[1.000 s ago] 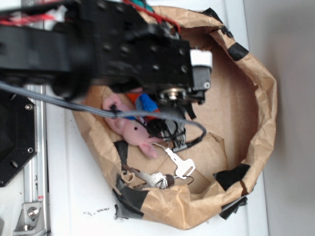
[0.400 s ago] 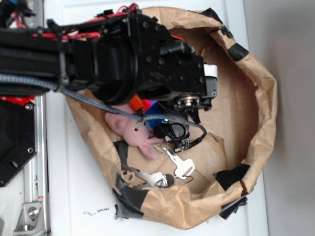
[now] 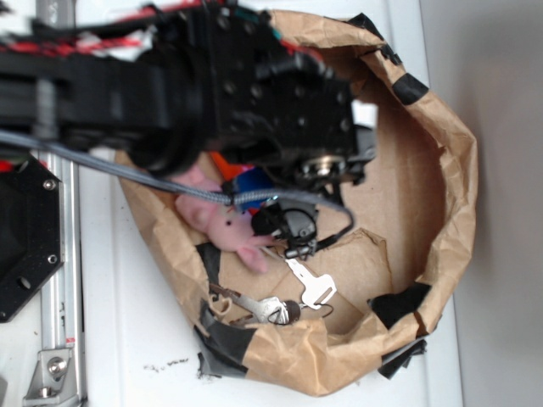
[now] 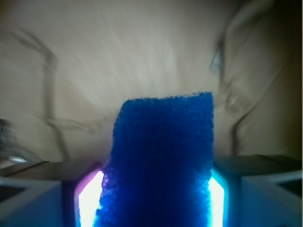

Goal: Grab the blue sponge.

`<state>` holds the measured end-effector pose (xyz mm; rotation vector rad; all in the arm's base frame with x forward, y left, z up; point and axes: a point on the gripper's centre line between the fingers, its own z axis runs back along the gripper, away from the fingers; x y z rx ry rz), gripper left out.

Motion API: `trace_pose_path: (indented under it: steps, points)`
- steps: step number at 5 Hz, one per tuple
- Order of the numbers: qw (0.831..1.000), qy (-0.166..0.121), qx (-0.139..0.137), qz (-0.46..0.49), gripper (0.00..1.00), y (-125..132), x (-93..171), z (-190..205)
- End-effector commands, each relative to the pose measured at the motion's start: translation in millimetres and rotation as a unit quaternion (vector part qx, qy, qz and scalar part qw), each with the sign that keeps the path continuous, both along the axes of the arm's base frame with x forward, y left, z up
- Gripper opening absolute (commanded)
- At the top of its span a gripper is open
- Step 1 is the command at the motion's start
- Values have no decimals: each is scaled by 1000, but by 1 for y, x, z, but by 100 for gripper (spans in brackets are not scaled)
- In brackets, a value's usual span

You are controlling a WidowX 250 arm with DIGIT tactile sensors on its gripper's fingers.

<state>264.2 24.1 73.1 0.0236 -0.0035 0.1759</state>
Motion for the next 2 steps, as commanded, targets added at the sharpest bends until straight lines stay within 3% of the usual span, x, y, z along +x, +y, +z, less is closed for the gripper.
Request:
trace_pose_path:
  steps: [1,2]
  points:
    - [992,-91,41,-78,0,-1,9,82]
    - [995,-66,40,-61,0,2,9,70]
